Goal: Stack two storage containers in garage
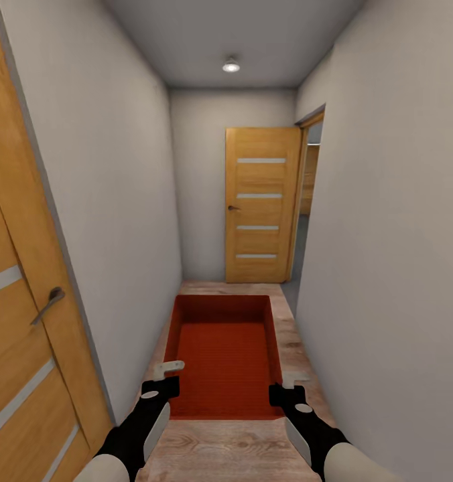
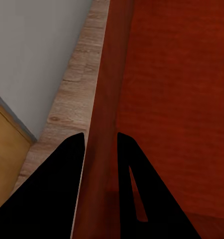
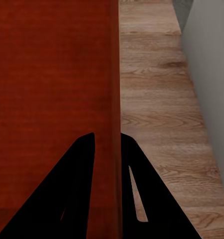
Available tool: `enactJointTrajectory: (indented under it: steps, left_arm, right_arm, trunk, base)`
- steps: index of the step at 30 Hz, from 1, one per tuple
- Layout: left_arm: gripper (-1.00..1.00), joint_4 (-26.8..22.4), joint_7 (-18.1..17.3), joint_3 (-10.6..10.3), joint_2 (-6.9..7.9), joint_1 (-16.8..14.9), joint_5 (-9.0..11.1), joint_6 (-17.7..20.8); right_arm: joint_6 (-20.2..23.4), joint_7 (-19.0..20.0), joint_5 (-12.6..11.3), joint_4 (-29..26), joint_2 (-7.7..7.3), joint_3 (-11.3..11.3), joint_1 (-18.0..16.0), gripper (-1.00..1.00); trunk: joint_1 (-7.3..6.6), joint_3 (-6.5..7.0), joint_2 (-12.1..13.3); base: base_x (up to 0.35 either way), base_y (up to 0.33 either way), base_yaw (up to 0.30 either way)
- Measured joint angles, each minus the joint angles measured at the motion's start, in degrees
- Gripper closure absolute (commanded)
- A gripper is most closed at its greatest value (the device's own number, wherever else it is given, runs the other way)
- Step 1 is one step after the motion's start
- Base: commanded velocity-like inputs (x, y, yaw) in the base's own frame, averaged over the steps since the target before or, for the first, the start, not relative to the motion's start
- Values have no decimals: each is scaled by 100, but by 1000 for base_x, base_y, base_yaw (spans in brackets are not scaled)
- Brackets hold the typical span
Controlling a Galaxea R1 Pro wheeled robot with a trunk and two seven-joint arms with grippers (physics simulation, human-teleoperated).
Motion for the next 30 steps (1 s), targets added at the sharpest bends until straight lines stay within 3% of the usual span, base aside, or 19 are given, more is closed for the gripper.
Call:
enactJointTrajectory:
  steps: [30]
  left_arm:
    - [100,2,-1,-5,1,-6,-1,0]
  right_arm:
    - [-6,0,0,0,0,-5,0,100]
  trunk:
    - [0,0,0]
  base:
    - [322,0,0]
